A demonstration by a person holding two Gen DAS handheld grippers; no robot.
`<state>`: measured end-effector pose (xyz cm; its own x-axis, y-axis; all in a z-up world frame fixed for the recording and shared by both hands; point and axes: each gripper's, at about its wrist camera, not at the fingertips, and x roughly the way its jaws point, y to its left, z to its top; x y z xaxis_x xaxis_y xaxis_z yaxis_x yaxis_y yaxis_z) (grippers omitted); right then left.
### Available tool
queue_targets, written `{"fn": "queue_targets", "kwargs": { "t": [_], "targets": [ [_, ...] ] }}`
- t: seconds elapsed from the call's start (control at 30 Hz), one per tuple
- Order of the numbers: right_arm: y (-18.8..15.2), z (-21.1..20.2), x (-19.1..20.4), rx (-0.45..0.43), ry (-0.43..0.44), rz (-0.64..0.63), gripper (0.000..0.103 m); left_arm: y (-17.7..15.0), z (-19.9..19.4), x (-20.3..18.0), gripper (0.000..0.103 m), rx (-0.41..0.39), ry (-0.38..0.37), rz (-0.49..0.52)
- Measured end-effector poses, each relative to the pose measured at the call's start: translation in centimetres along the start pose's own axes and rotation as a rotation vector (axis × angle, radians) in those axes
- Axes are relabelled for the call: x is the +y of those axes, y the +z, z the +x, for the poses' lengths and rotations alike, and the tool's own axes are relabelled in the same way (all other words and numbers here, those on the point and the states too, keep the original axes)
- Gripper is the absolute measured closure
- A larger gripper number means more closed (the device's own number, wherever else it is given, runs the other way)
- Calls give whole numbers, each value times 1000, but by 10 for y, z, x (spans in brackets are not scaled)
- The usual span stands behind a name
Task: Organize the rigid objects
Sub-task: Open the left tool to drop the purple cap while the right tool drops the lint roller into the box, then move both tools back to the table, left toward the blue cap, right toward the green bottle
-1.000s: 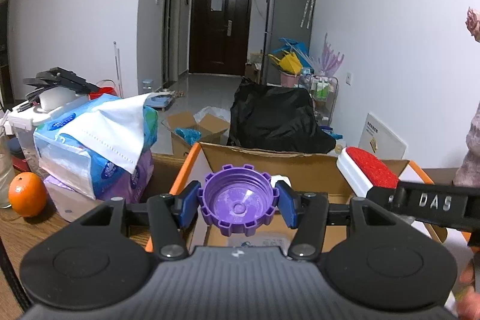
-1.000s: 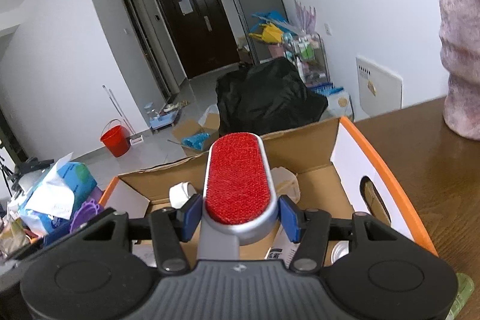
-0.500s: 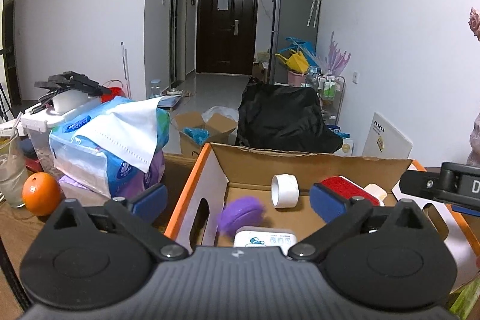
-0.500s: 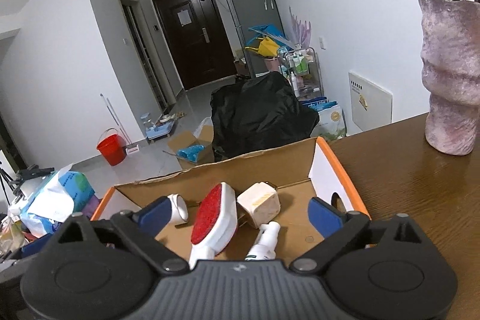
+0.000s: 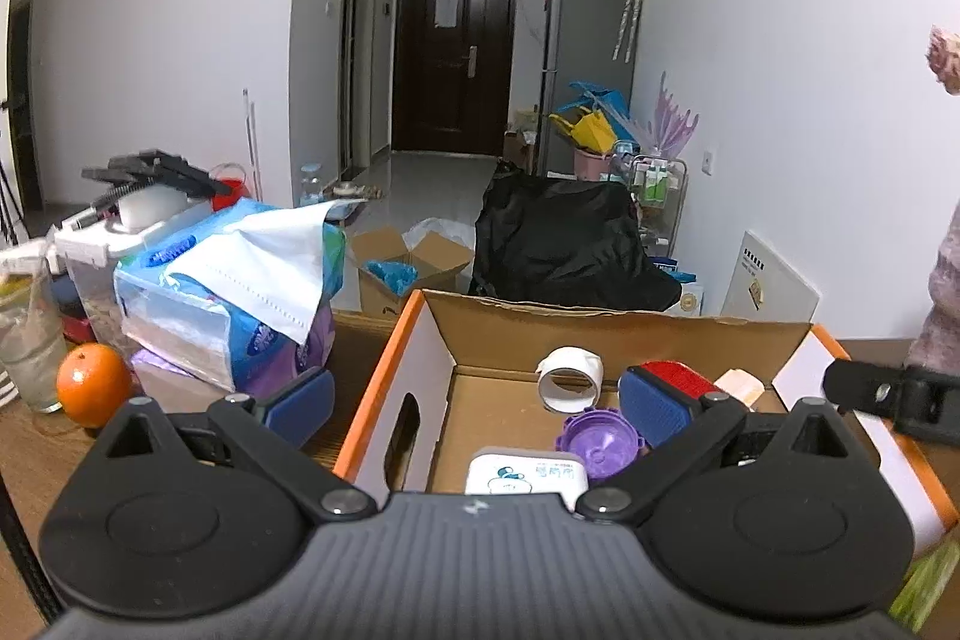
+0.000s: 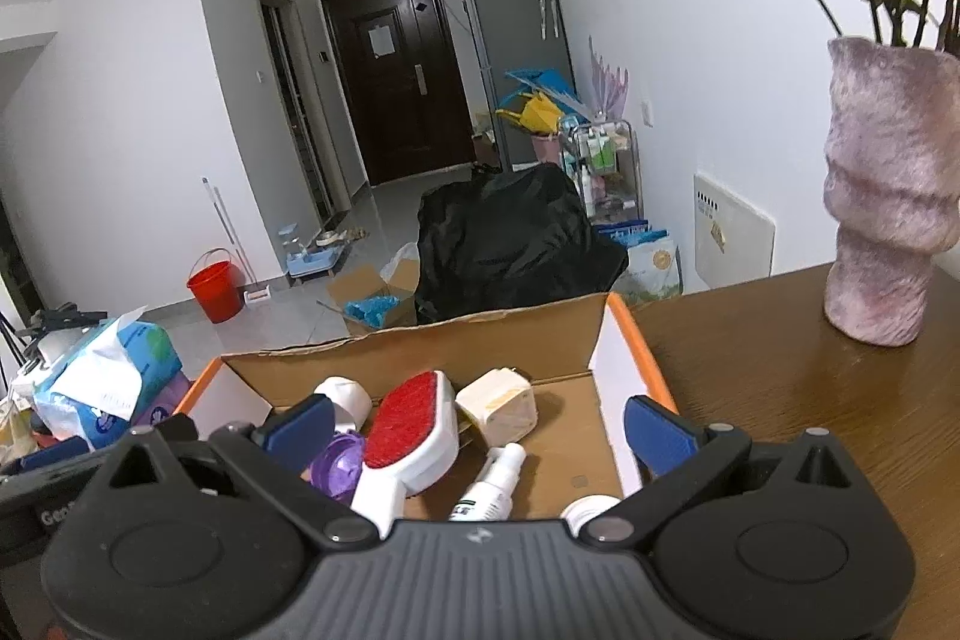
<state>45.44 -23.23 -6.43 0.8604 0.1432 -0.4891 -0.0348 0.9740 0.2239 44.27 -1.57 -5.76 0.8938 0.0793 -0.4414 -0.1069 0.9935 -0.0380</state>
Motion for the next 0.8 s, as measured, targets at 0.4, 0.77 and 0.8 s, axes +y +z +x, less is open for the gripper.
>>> {"fn": "queue_targets", "kwargs": {
  "t": [0.4,0.77,0.8],
  "targets": [
    [-13,-44,-9,-75,3,-112,0,-10,-32,10,0,-38,4,17],
    [-34,-75,-19,-88,18,-167,0,-27,-60,13,0,-45,-13,32],
    [-36,-77,-20,-89,17,-171,0,-30,-62,13,0,-44,-15,37]
  ]
}}
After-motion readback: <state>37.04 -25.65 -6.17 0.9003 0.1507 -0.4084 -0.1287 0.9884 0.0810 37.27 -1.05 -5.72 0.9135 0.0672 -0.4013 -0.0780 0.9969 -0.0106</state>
